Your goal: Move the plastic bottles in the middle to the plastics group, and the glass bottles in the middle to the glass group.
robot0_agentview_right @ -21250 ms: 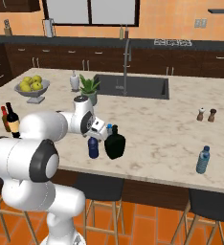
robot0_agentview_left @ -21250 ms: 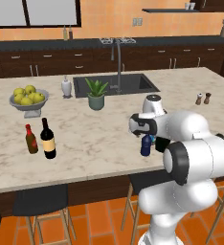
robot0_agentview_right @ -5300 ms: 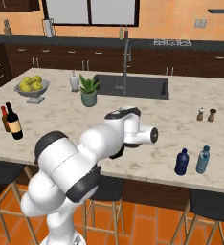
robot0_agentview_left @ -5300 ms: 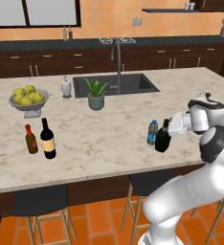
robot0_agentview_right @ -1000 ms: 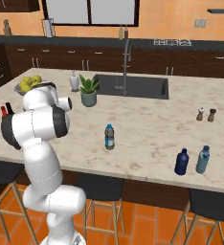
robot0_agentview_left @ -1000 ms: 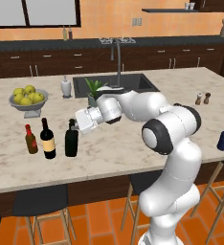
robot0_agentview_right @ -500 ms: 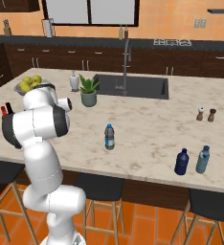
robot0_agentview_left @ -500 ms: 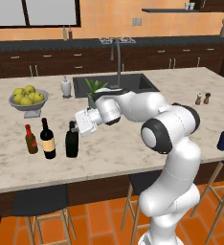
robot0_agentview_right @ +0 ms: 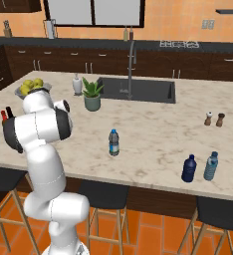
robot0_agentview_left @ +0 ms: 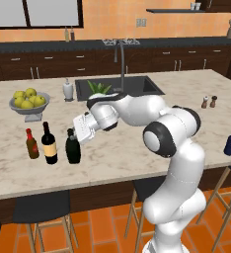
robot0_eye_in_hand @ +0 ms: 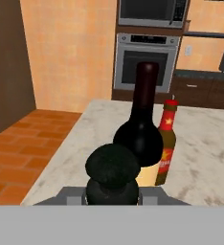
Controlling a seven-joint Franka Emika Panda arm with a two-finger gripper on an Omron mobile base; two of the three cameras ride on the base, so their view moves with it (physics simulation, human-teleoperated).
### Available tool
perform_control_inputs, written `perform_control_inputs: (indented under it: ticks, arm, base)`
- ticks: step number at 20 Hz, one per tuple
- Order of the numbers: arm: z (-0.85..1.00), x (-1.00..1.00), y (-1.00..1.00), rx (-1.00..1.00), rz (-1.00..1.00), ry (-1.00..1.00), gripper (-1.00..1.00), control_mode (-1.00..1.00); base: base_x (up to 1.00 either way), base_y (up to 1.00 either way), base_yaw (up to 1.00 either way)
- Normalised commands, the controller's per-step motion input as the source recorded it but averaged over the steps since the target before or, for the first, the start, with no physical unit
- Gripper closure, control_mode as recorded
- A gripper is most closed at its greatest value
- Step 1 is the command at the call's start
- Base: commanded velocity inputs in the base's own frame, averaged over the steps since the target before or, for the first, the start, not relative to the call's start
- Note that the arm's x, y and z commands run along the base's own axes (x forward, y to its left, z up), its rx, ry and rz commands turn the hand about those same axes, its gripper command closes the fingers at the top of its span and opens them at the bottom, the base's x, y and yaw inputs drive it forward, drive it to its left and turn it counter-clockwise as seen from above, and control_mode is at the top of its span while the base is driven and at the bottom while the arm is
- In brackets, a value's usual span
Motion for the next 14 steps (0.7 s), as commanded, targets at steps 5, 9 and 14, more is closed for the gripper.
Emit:
perform_control_inputs:
  ticks: [5,9,14]
  arm:
    - [-0.25,0.0,0.0,0.0,0.0,0.0,1.0,-1.0]
    - [0.13,0.03,0.0,0.1,0.0,0.0,1.0,-1.0]
    - [-0.04,0.27,0.0,0.09,0.0,0.0,1.0,-1.0]
  base:
    - [0.0,0.0,0.0]
    - [0.0,0.0,0.0]
    - [0.0,0.0,0.0]
